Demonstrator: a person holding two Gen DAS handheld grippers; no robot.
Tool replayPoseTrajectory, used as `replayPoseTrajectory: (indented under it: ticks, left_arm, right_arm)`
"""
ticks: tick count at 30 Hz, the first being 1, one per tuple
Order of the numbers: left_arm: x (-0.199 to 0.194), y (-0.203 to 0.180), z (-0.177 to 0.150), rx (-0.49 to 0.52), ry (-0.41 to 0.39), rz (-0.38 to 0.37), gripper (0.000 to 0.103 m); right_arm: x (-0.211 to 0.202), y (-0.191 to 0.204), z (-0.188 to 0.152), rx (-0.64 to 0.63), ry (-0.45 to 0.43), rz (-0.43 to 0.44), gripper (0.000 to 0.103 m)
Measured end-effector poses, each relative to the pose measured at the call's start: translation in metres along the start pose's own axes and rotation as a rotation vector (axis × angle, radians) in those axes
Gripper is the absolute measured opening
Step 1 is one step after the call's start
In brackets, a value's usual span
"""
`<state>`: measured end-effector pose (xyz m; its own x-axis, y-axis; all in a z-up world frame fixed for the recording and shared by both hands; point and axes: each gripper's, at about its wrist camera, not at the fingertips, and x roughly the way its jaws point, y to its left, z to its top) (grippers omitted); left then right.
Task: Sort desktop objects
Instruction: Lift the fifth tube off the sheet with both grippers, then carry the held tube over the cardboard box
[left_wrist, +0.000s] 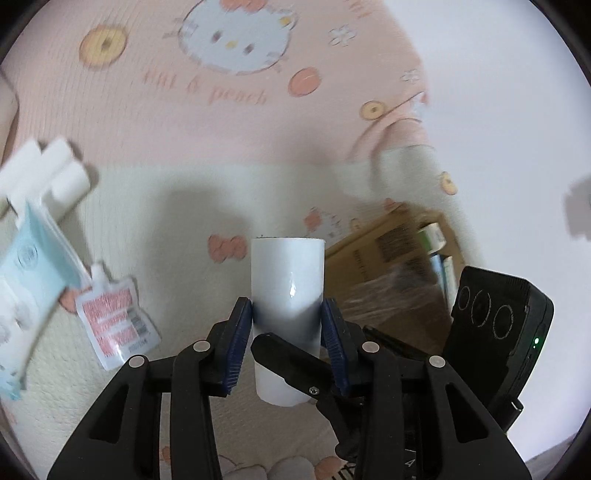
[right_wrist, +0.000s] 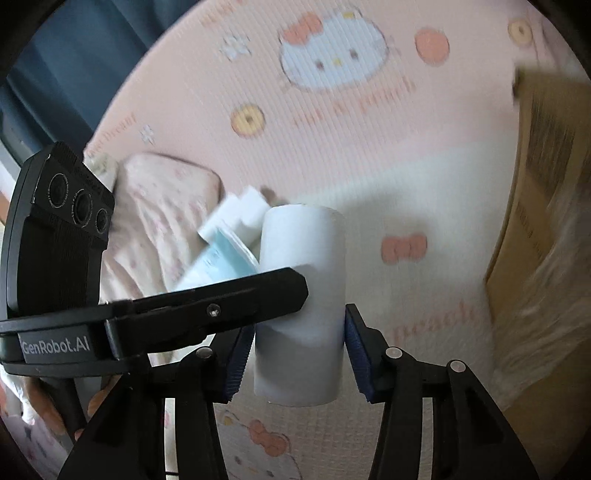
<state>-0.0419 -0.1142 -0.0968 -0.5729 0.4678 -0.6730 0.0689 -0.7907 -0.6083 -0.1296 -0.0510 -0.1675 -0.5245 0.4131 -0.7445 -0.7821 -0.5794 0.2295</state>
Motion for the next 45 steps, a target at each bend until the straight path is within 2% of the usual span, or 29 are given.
replayPoseTrajectory:
  ticks: [8,11,20,24,32,36,41,45]
  left_arm:
    - [-0.043,-0.044,0.019,0.149,-0.056,0.003,0.043]
    - [-0.052,-0.057,0.027,0.189,-0.078,-0.019,0.043]
    - [-0.045,-0.102,0.063,0.233,-0.078,-0.111,0.043]
    - [-0.037,-0.124,0.075,0.252,-0.054,-0.161,0.043]
    - [-0.012,-0.154,0.091,0.292,-0.018,-0.210,0.044]
    - [0.017,-0.160,0.095,0.252,0.047,-0.210,0.046]
    - [0.057,-0.162,0.093,0.184,0.157,-0.224,0.046]
    - [0.079,-0.171,0.088,0.191,0.205,-0.199,0.047]
  right_arm:
    - [-0.042,0.035,0.028,-0.080,-0.123,-0.052,0.044]
    - [-0.056,0.040,0.040,-0.109,-0.157,-0.060,0.044]
    - [-0.098,0.037,0.073,-0.153,-0.237,-0.174,0.044]
    - [-0.114,0.030,0.086,-0.176,-0.255,-0.231,0.044]
    - [-0.136,0.013,0.105,-0.230,-0.265,-0.356,0.044]
    - [-0.140,0.000,0.106,-0.213,-0.231,-0.432,0.044]
    - [-0.141,-0.021,0.100,-0.147,-0.192,-0.414,0.044]
    - [-0.143,-0.041,0.095,-0.093,-0.165,-0.423,0.044]
